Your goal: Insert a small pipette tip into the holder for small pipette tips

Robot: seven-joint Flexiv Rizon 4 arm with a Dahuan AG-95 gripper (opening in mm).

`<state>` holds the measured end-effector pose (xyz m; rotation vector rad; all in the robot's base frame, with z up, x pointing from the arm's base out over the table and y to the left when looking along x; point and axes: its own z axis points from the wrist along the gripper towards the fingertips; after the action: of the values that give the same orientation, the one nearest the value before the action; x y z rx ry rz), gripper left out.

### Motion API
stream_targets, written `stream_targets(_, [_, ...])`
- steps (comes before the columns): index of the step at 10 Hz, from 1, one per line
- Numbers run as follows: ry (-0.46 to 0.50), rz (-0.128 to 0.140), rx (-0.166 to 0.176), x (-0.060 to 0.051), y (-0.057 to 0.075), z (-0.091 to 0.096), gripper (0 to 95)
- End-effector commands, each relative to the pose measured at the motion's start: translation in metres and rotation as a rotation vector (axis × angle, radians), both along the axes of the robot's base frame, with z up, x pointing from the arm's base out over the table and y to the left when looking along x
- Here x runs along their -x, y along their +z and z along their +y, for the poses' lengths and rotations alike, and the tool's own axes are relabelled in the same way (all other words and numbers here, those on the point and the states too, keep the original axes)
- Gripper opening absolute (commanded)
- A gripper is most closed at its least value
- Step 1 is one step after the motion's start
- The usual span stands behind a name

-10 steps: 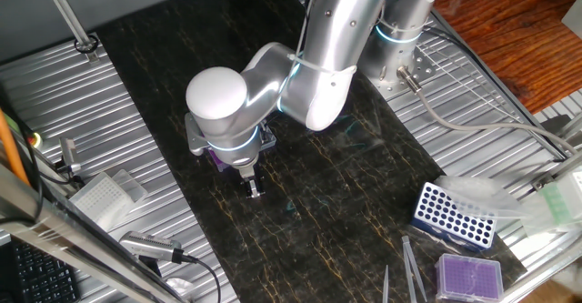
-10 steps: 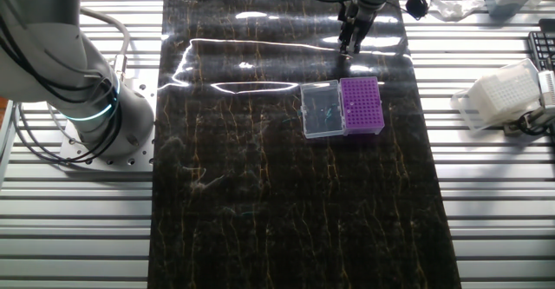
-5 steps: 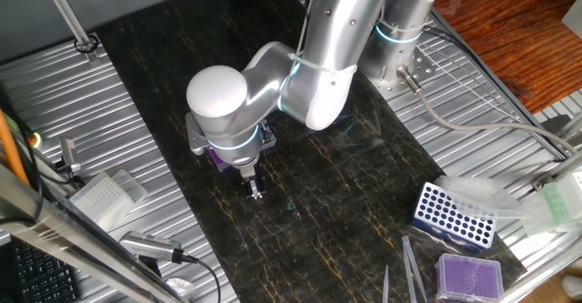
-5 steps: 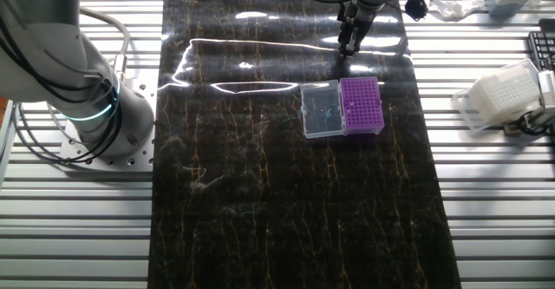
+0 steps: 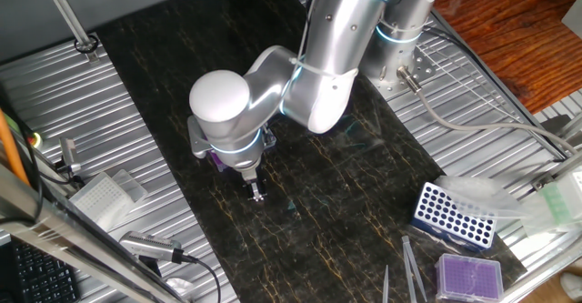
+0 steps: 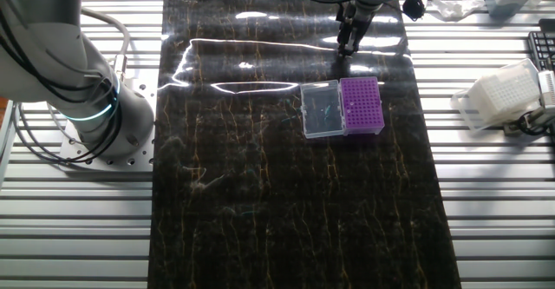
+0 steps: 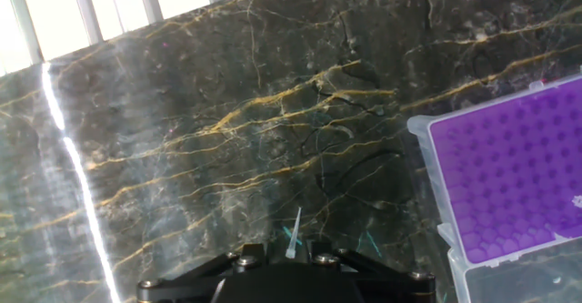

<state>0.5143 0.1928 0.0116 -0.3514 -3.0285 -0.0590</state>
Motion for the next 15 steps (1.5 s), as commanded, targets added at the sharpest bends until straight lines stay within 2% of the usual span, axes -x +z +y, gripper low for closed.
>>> stream_targets(1, [0.005, -0.009, 0.008, 0.0002, 0.001, -0.0005, 19.0])
stream_targets(10, [0.006, -0.013, 0.03, -0.0016, 0.0017, -0.001, 19.0])
stream_targets(11, [0.005, -0.014, 0.031, -0.0031, 0.0023, -0.0011, 0.0])
stream_targets(15, [0.016, -0.017, 0.032, -0.0053, 0.0026, -0.003, 0.0])
